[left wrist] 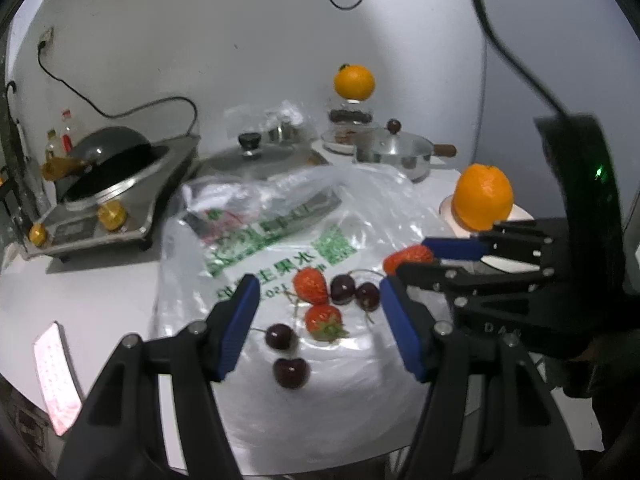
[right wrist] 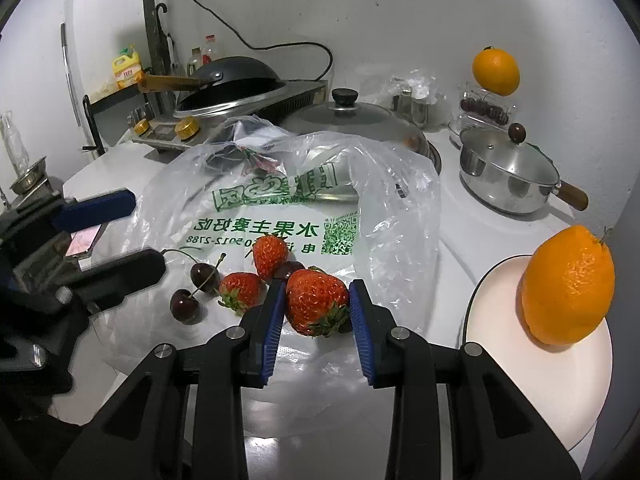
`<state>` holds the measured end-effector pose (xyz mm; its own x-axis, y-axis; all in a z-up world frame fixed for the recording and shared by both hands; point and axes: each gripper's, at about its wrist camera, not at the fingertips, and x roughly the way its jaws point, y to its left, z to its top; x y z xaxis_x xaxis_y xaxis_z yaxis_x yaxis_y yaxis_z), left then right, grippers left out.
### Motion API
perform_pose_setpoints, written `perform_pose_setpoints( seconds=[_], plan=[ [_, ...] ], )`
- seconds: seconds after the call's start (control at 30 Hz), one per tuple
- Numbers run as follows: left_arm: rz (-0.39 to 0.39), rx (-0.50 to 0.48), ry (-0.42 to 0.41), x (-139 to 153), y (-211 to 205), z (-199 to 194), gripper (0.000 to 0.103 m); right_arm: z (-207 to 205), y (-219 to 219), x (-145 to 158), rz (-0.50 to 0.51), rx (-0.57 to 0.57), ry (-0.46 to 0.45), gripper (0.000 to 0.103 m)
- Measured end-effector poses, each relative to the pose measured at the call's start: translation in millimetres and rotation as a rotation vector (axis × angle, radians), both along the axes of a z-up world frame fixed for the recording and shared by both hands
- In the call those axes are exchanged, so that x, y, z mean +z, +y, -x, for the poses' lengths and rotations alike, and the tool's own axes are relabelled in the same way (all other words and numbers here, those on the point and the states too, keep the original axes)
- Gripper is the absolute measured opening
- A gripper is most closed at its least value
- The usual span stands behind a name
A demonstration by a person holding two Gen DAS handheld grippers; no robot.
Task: Organize fruits
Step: 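Lift the strawberry with the right gripper while the left gripper closes on a dark cherry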
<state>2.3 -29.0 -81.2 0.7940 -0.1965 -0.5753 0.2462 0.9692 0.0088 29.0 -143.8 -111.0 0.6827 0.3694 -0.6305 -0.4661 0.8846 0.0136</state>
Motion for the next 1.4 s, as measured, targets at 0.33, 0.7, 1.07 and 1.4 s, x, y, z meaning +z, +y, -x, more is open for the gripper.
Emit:
perform_pose_setpoints(
  seconds=[0.33,0.7,1.07,1.4],
  plan=[
    [-0.046,0.042,0.156,-48.1,5.5,-18.4,0.064,1.6,1.3,0.5,0.007,0.004,0.010,0.035],
    [-0.082,0.049,0.194,-68.0,14.2,-22.9,0.064,-1.6,7.3,-2.3,0.009,0.015,0.019,0.035],
    [-0.024,0.012,0.251,-77.7,17.6,-27.5,0.049,-2.3,7.7,-5.0,0.003,0.011,0.025,0.035],
    [-0.015,0.030,0.263,-79.7,20.8,-31.8,0.029,-0.2,2.9,-0.7,-0.011,0.015,0.015,0.035]
  ],
)
